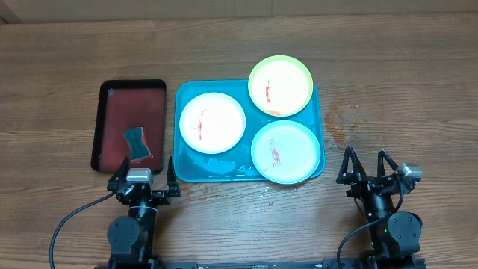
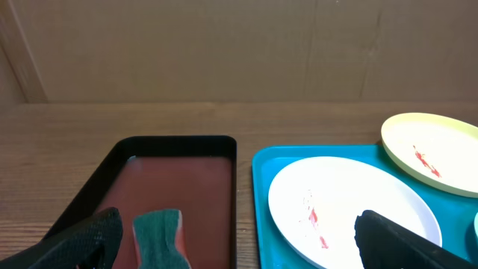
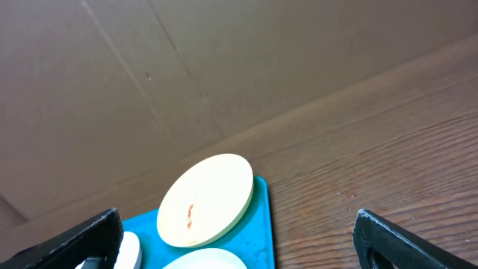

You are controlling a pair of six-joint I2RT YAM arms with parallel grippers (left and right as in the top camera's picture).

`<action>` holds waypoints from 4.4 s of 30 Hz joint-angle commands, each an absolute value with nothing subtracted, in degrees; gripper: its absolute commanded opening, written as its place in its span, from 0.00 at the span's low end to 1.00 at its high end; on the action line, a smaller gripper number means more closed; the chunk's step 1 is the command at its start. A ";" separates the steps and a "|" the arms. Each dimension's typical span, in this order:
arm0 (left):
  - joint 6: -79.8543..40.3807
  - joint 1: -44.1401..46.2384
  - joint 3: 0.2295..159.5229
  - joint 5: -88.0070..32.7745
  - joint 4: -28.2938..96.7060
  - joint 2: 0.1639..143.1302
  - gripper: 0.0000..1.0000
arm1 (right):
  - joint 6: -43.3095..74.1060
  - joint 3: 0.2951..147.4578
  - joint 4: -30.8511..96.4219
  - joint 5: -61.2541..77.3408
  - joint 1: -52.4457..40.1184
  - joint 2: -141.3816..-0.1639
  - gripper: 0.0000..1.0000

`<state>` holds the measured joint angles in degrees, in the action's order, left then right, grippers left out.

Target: Clean dirty plates on tray and stack at the side

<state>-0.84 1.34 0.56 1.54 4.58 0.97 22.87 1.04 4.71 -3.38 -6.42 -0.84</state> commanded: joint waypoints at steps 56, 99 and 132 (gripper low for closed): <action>1.13 0.67 0.43 0.12 1.52 0.43 1.00 | 22.24 0.73 1.56 -4.84 -6.59 -0.23 1.00; -1.91 0.80 100.51 -7.22 75.33 86.30 1.00 | 14.92 79.50 53.01 12.62 -6.63 -65.87 1.00; -10.70 -13.58 89.71 3.42 75.09 97.06 0.54 | 27.55 81.01 30.59 5.76 -30.65 -111.50 0.53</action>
<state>-11.99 -13.87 91.74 2.46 76.79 96.79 26.09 79.44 31.81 8.95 -29.82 -110.28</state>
